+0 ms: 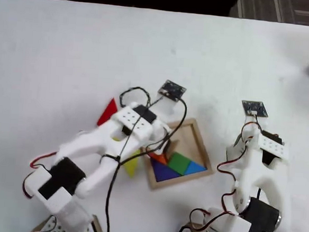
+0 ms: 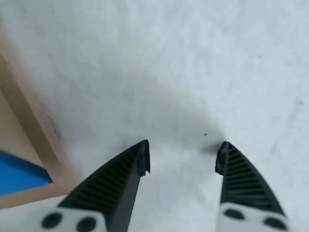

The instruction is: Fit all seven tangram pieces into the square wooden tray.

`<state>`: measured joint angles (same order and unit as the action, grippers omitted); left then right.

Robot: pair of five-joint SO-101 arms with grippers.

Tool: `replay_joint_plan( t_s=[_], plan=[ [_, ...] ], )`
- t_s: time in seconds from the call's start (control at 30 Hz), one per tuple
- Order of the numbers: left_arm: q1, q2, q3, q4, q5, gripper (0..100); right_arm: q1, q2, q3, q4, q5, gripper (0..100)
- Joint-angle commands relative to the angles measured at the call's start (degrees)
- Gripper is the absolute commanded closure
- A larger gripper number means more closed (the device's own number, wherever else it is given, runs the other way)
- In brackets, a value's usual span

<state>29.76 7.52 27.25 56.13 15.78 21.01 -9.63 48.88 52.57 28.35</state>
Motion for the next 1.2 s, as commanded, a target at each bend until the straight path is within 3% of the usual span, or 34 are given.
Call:
replay_joint_plan(
  t_s=[0.0, 0.4, 0.67, 0.9, 1.17],
  plan=[
    [-2.33, -1.27, 0.97, 1.49, -0.53, 82, -0.13, -0.92, -0.53, -0.57, 0.0, 77.6],
    [-2.07, -10.51, 3.16, 2.9, -0.53, 82, -0.13, -0.92, -0.53, -0.57, 0.0, 77.6],
    [-2.95, -21.85, 12.04, -3.87, -0.53, 81, -0.31, -0.92, -0.53, -0.57, 0.0, 77.6],
    [-9.63, -25.45, 15.03, -9.49, -0.44, 82, -0.31, -0.84, -0.53, -0.57, 0.0, 77.6],
    [-5.58, -25.36, 15.3, -9.49, -0.44, 82, -0.31, -0.84, -0.53, -0.57, -0.09, 77.6]
  ],
)
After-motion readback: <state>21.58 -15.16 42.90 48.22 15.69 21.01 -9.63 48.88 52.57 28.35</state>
